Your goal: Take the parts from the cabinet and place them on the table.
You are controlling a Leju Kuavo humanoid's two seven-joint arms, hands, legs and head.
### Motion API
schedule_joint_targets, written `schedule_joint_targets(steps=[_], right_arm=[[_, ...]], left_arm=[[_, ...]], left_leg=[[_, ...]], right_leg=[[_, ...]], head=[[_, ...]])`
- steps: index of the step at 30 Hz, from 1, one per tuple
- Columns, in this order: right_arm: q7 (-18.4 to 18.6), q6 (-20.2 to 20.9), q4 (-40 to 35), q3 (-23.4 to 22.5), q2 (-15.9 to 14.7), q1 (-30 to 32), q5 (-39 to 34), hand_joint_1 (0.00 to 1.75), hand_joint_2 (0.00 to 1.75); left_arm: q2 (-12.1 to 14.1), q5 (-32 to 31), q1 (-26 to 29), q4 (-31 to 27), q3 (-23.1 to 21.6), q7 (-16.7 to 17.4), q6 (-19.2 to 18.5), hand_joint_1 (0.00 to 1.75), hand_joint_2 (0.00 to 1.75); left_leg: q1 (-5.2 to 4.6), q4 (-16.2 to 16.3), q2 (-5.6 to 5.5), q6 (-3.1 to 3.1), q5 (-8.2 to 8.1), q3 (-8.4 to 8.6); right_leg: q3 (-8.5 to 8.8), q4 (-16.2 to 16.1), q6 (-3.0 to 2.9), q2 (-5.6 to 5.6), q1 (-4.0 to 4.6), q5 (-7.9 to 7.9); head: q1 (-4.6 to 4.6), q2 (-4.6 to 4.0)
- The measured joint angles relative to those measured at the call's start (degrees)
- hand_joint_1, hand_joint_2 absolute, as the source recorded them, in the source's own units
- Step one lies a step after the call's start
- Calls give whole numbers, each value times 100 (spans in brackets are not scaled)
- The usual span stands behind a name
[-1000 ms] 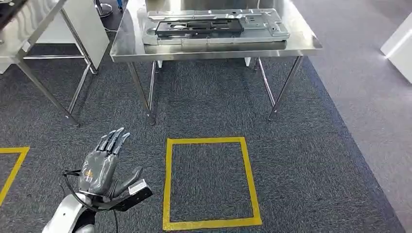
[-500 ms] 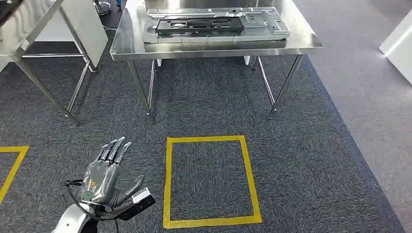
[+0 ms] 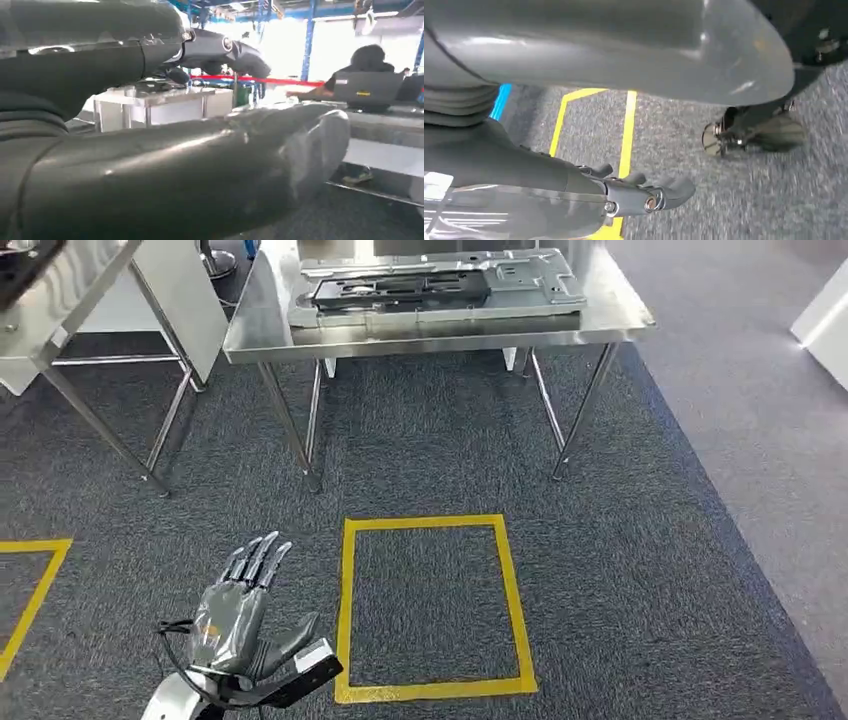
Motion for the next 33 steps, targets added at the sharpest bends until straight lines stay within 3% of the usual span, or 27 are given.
schedule_joint_targets(steps=[1,2,3,4,9,12,20,21,22,24,25,26,28,30,31,33], right_arm=[[5,0,0,0,-11,0,-11,0,0],[11,2,0,2,-33,2,-22,0,0],[15,9,0,7,-63,2,-31,0,0],[13,13,-2,11,-83,1,-35,0,0],[-28,42,-2,35,-105,-1,-77,0,0],[-57,52,-2,50,-105,-1,-92,0,0],[-57,63,-2,52,-105,1,-116,0,0],[-52,83,-2,52,-105,-18,-116,0,0],[-52,83,-4,52,-105,-32,-116,0,0],[16,63,-11,52,-105,-14,-254,0,0],[51,39,-9,52,-105,9,-341,0,0],[66,26,-9,57,-105,10,-383,0,0],[83,11,-9,68,-103,27,-431,0,0],[101,7,-9,87,-103,48,-448,0,0],[101,7,-9,96,-103,46,-464,0,0],[96,7,-9,101,-103,28,-499,0,0]], left_arm=[[-2,-17,0,0,0,2,-15,0,0],[-4,-24,1,0,0,11,-50,0,0],[-4,-48,0,0,0,30,-98,0,0],[-7,-57,1,4,0,35,-107,0,175],[114,247,-112,74,18,-66,-131,0,175],[212,337,-168,182,61,-105,-107,0,175],[244,363,-168,229,83,-94,-94,0,175],[267,385,-43,380,420,-74,-92,0,175],[267,389,-38,398,466,-74,-92,0,175],[226,621,48,602,762,-97,-114,0,175],[157,724,131,875,1066,-250,-140,0,175],[81,745,208,1151,1434,-355,-157,0,175],[-83,691,356,1542,2174,-481,-206,0,175],[-234,510,357,1765,2672,-557,-410,0,175],[-326,419,354,1882,2903,-641,-461,0,0],[-505,236,363,2215,3404,-875,-505,0,0]], left_leg=[[0,-11,-1,97,63,-1],[0,-15,-3,132,73,-5],[3,-30,-4,128,86,-6],[5,-43,-8,126,119,-9],[29,-83,-13,-52,209,-18],[50,-88,-13,-204,211,-20],[51,-88,-13,-209,213,-25],[99,-47,-13,-250,346,-300],[98,-46,-13,-220,307,-356],[92,-55,-16,-219,293,-318],[94,-61,-16,-282,265,-260],[94,-56,-3,-291,229,-228],[88,-55,13,-286,236,-182],[68,-55,-15,-254,277,-197],[61,-55,-28,-241,285,-197],[58,-54,-29,-245,283,-185]], right_leg=[[1,2,-26,-2,12,8],[-4,2,-47,-6,22,19],[-13,4,-71,-6,32,30],[-17,6,-81,-5,35,37],[-67,18,-115,-7,58,59],[-84,31,-117,-4,66,60],[-84,30,-116,-4,66,60],[-308,28,-70,-15,142,222],[-366,9,-75,-15,103,228],[-317,10,-67,-22,109,196],[-253,5,-84,-16,123,169],[-235,1,-101,0,124,136],[-223,2,-111,23,117,126],[-219,0,-80,-11,99,145],[-213,1,-58,-28,92,164],[-207,0,-62,-25,87,182]], head=[[2,0],[0,0],[0,0],[0,0],[0,0],[0,0],[0,0],[2,0],[0,0],[0,0],[2,0],[2,0],[0,0],[2,0],[2,0],[2,0]])
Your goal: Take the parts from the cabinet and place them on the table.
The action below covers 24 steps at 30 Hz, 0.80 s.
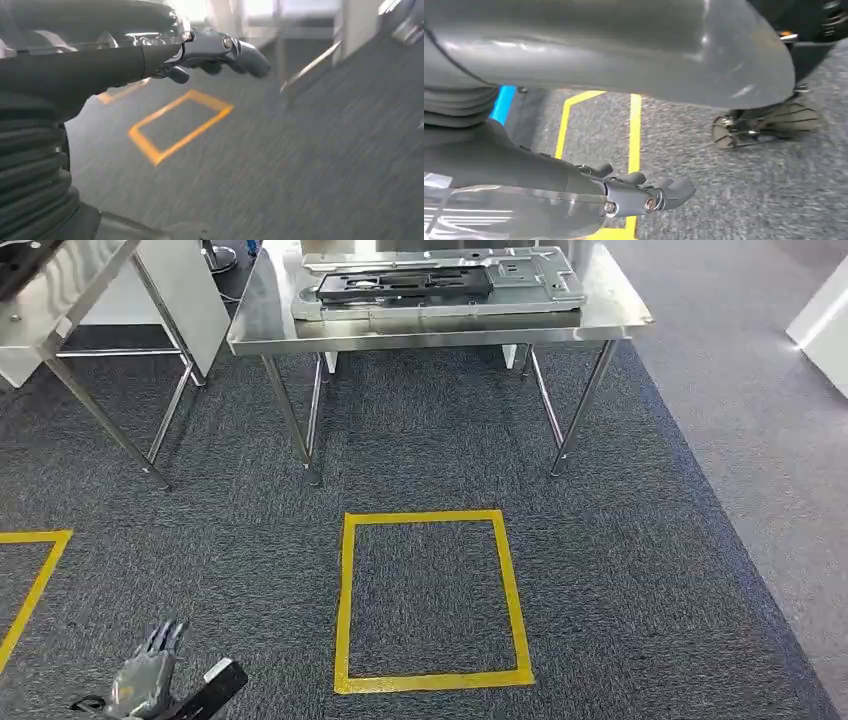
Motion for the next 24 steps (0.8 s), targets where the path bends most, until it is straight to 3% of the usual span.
schedule_joint_targets(steps=[6,9,15,24], right_arm=[[-66,9,0,87,0,6,-37,0,0],[-85,9,0,114,0,3,-46,0,0],[-94,9,0,149,0,-4,-83,0,0],[-94,9,0,157,0,-5,-125,0,0]], left_arm=[[-461,-417,-209,843,1536,-708,53,0,0],[-653,-522,-298,1035,2002,-867,55,0,0],[-861,-636,-458,1114,2388,-983,46,0,0],[-981,-730,-530,1129,2497,-1046,35,0,0]], left_leg=[[-8,2,2,9,-3,11],[-8,1,2,9,-4,21],[-8,-5,1,5,-38,21],[-8,-4,1,1,-22,21]], right_leg=[[12,-2,6,0,-11,0],[22,-2,7,-1,-11,-1],[44,-2,19,-3,-16,-18],[43,-1,10,-1,-17,16]], head=[[0,0],[0,0],[0,0],[0,0]])
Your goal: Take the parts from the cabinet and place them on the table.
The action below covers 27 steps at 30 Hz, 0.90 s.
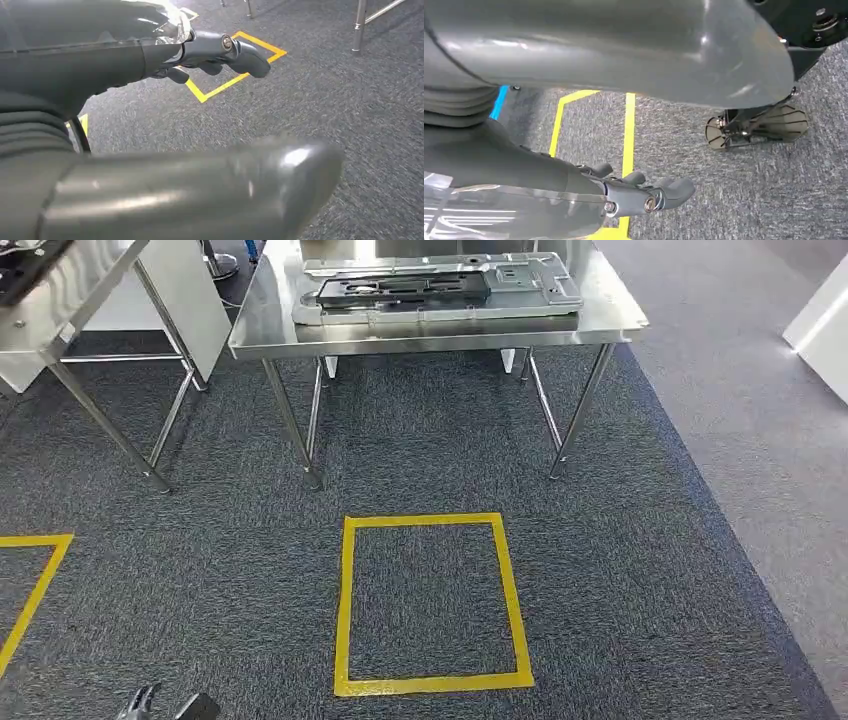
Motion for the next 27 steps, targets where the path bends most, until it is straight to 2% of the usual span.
schedule_joint_targets(steps=[2,4,16,17,20,21,24,27], right_arm=[[0,0,0,2,0,0,-15,0,0],[2,-2,0,7,0,-1,-22,0,0],[0,-2,0,28,0,-13,-31,0,0],[0,-2,0,28,0,-15,-28,0,0],[0,-2,0,31,0,-15,-33,0,0],[0,0,0,33,0,-16,-39,0,175],[7,35,0,48,0,-24,-83,0,175],[31,94,0,87,0,-45,-98,0,175]], left_arm=[[-20,-22,-9,0,4,0,-2,0,0],[-39,-35,-13,0,7,-7,-9,0,0],[-74,-57,-37,2,7,-7,-15,0,0],[-77,-57,-37,2,7,-7,-15,0,175],[-77,-63,-37,2,7,-7,-22,0,175],[-81,-83,-37,2,7,11,-44,0,175],[-92,-175,-40,4,13,204,-116,0,175],[-77,-212,-124,219,153,669,-133,0,175]], left_leg=[[0,1,0,-4,4,-1],[-1,2,0,18,26,-1],[-8,3,0,19,25,-15],[-9,3,0,18,25,-17],[-9,4,0,19,26,-19],[-9,4,0,19,26,-20],[-10,5,-1,19,26,-24],[-12,4,-4,20,25,-29]], right_leg=[[-1,0,3,0,0,1],[-1,0,6,0,0,-1],[-21,-1,12,0,-1,-5],[-22,-1,12,0,-1,-5],[-24,-1,12,0,-1,-6],[-25,-1,12,0,-1,-6],[-29,-1,12,0,-1,-7],[-30,-2,14,0,-3,-9]], head=[[0,0],[0,0],[-2,0],[-2,0],[-2,0],[-2,0],[0,0],[-2,0]])
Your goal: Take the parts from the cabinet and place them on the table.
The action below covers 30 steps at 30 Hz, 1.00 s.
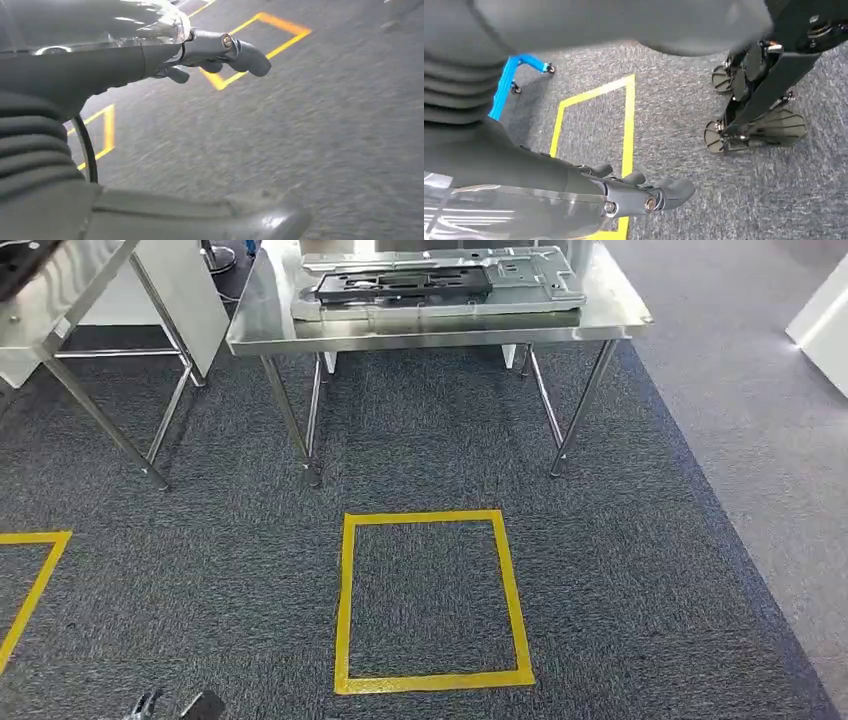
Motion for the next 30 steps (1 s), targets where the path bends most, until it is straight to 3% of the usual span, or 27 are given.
schedule_joint_targets(steps=[3,6,8,13,18,19,20,21,30], right_arm=[[50,26,-2,39,0,-15,-17,0,175],[103,94,0,85,0,-21,-20,0,175],[111,98,0,114,0,-22,-20,0,175],[170,181,0,199,0,-67,-2,0,175],[219,203,0,289,0,-66,7,0,175],[219,203,0,297,0,-66,7,0,0],[219,203,0,310,0,-65,7,0,0],[221,203,0,321,0,-65,7,0,0],[65,328,11,435,0,-60,118,0,0]], left_arm=[[123,-26,-121,788,402,448,212,0,175],[341,-28,-149,1947,658,1319,398,0,175],[450,-28,-158,2569,684,1600,446,0,175],[621,-28,-367,3908,826,2658,-381,0,175],[597,-28,-444,4439,992,2823,-627,0,175],[594,-28,-457,4502,1012,2830,-630,0,175],[594,-28,-471,4544,1020,2830,-630,0,175],[592,-28,-480,4585,1038,2815,-630,0,0],[518,-28,-537,4598,1263,2264,-402,0,0]], left_leg=[[-3,-1,1,1,-9,-2],[-4,2,4,-4,-14,17],[-4,5,1,2,-9,11],[-8,7,-10,8,-16,8],[-9,9,-10,13,-19,6],[-10,9,-10,13,-19,6],[-10,9,-10,13,-19,6],[-10,9,-10,13,-19,6],[-10,10,-10,14,-19,6]], right_leg=[[4,0,2,1,-2,-11],[-1,0,-1,11,-4,-18],[-6,-1,3,0,-4,-21],[-4,-2,6,-5,-7,-24],[-3,-6,7,-6,-8,-24],[-3,-6,7,-6,-8,-24],[-2,-6,7,-6,-8,-24],[-3,-6,7,-6,-8,-24],[-3,-6,7,-6,-8,-24]], head=[[2,0],[2,0],[2,0],[0,0],[2,0],[0,0],[0,0],[2,0],[0,0]])
